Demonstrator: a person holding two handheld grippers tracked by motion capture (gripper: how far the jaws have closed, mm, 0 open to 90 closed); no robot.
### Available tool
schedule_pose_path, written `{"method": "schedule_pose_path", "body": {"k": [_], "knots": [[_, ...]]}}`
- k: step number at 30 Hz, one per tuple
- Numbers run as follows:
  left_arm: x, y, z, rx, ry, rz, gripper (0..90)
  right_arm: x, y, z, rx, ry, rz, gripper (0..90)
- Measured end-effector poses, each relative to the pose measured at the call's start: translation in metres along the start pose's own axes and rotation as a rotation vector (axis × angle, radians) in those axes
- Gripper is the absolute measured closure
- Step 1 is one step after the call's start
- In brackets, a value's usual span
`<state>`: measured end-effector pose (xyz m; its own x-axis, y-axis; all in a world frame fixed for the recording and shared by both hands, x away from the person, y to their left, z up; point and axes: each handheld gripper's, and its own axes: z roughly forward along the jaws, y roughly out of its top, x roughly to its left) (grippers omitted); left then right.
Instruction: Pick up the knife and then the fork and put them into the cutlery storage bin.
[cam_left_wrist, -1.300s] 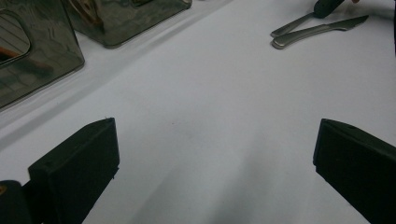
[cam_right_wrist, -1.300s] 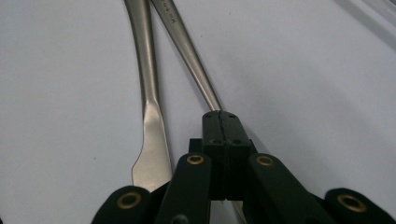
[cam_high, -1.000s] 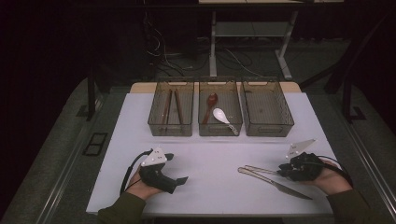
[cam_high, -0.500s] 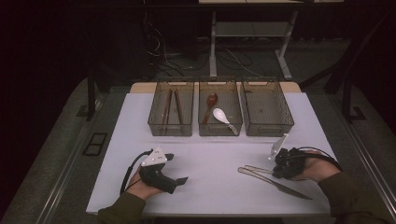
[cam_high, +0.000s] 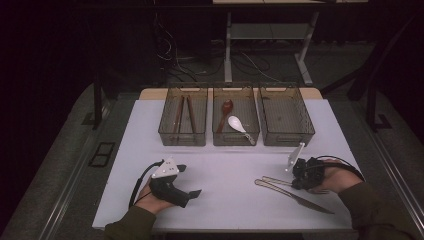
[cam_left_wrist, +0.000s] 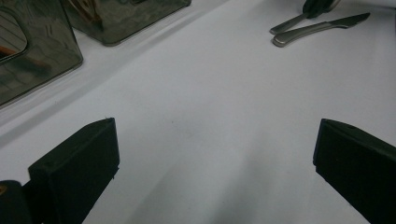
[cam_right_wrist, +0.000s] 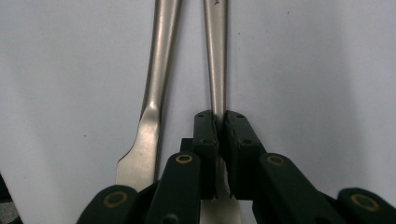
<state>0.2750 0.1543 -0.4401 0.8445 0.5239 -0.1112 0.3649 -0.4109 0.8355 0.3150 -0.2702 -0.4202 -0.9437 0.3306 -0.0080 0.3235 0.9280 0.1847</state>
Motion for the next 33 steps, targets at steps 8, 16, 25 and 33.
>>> {"method": "schedule_pose_path", "body": {"k": [8, 16, 25, 33], "knots": [[0.0, 0.0, 0.0, 0.0, 0.0, 0.0, 0.0, -0.001, -0.004, -0.001, -0.027, 0.01, 0.022, 84.4], [0.0, 0.0, 0.0, -0.001, 0.0, 0.0, 0.0, -0.005, -0.01, -0.002, -0.093, 0.013, 0.055, 84.4], [0.0, 0.0, 0.0, 0.0, 0.0, 0.001, 0.0, -0.006, -0.014, -0.003, -0.161, -0.001, 0.087, 84.4], [0.0, 0.0, 0.0, -0.001, 0.0, 0.001, 0.0, -0.009, -0.019, -0.006, -0.234, -0.015, 0.129, 84.3]]}}
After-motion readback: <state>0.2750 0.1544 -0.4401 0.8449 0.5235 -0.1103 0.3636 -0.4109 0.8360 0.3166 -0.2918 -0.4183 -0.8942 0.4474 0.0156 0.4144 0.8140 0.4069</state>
